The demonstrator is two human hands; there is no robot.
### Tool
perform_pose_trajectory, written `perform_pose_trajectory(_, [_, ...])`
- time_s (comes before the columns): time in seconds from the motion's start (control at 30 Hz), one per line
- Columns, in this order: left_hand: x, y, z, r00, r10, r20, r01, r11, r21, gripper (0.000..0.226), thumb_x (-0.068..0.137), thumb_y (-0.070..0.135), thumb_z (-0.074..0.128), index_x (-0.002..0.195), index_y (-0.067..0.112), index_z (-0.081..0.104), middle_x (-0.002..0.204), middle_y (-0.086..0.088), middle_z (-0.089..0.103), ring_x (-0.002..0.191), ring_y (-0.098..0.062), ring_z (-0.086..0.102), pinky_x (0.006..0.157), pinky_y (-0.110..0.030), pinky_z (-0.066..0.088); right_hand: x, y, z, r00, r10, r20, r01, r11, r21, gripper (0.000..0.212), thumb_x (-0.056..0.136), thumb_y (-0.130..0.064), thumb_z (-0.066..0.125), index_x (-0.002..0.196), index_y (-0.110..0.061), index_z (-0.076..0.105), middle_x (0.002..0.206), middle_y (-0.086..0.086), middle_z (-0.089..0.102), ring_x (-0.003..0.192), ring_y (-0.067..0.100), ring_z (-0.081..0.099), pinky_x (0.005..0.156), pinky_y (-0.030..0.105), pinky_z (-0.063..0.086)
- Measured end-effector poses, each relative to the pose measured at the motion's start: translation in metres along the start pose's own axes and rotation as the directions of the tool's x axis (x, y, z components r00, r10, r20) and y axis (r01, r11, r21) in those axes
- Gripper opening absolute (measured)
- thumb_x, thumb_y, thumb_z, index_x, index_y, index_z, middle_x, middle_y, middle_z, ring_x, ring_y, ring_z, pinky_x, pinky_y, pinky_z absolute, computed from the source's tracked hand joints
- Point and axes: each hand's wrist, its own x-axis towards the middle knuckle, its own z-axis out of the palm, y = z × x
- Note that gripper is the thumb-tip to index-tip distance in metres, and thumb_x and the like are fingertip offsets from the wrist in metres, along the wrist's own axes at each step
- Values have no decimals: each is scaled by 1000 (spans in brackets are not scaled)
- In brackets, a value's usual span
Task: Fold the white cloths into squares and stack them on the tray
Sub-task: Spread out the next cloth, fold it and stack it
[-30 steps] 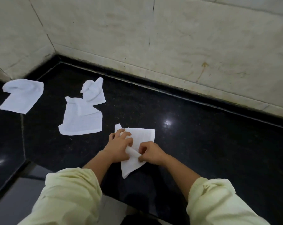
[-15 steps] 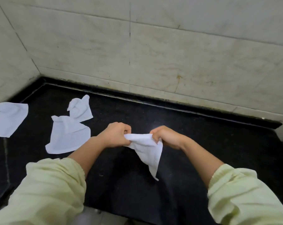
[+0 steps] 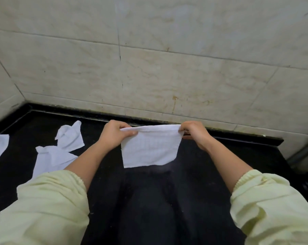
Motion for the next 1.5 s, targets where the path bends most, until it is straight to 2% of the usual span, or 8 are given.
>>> perform_pose_trajectory(0.23, [8,15,1,995,-6,99,30,971,-239,14,75,21,80,88,14,78,83,3,75,75,-1,67,62,-10,47,7,5,-25,999,14,48,-22,985,168,28,81,1,54,57,-13,57,73,6,58,77,22,57,83,35,49])
perform_pose_trajectory(0.37, [-1,2,8,959,-89,269,151,964,-218,16,69,24,83,80,14,79,79,-1,75,76,-8,67,74,-24,51,3,28,-32,986,98,138,-120,980,161,27,81,0,52,58,-13,59,67,4,60,69,21,57,76,32,50])
perform_pose_trajectory(0.63, [-51,-36,47,729,-277,626,374,927,-25,18,73,21,82,58,16,73,58,9,63,56,-1,56,56,-13,42,-32,123,-32,859,412,305,-422,906,-35,8,73,-9,57,72,-7,64,75,13,65,65,22,64,65,27,53])
perform_pose_trajectory(0.77, [-72,-58,68,645,-380,663,483,875,32,13,74,18,81,83,8,78,82,0,75,73,-5,69,60,-14,50,-44,160,-27,802,517,300,-503,855,-130,30,59,-18,62,84,-4,69,83,16,67,74,25,65,71,29,55])
perform_pose_trajectory(0.9, [-77,-78,79,609,-461,645,543,836,84,22,78,23,78,97,11,77,98,-1,75,92,-13,71,74,-22,57,-48,171,-22,813,515,271,-500,857,-128,4,78,-9,61,76,-9,64,70,9,61,59,18,60,60,26,51])
perform_pose_trajectory(1.07, [-71,-96,83,640,-498,585,572,817,69,18,84,24,73,98,13,76,99,-2,75,95,-18,71,88,-34,57,-37,171,-13,876,435,208,-417,900,-129,6,83,-5,61,77,-5,60,74,11,56,66,18,56,64,27,51])
perform_pose_trajectory(1.3, [-54,-107,95,781,-532,327,574,818,-41,34,84,31,73,65,8,57,66,-4,60,63,-15,56,62,-27,49,-16,181,3,954,273,127,-223,924,-310,26,87,-16,66,70,3,61,75,7,60,75,16,58,81,41,56])
perform_pose_trajectory(1.5, [-39,-120,103,820,-516,249,516,854,71,27,92,26,60,87,0,65,84,-14,66,82,-27,63,83,-42,53,-1,185,17,982,184,30,-146,857,-494,25,95,-21,57,76,-5,58,69,2,52,65,11,45,55,23,36])
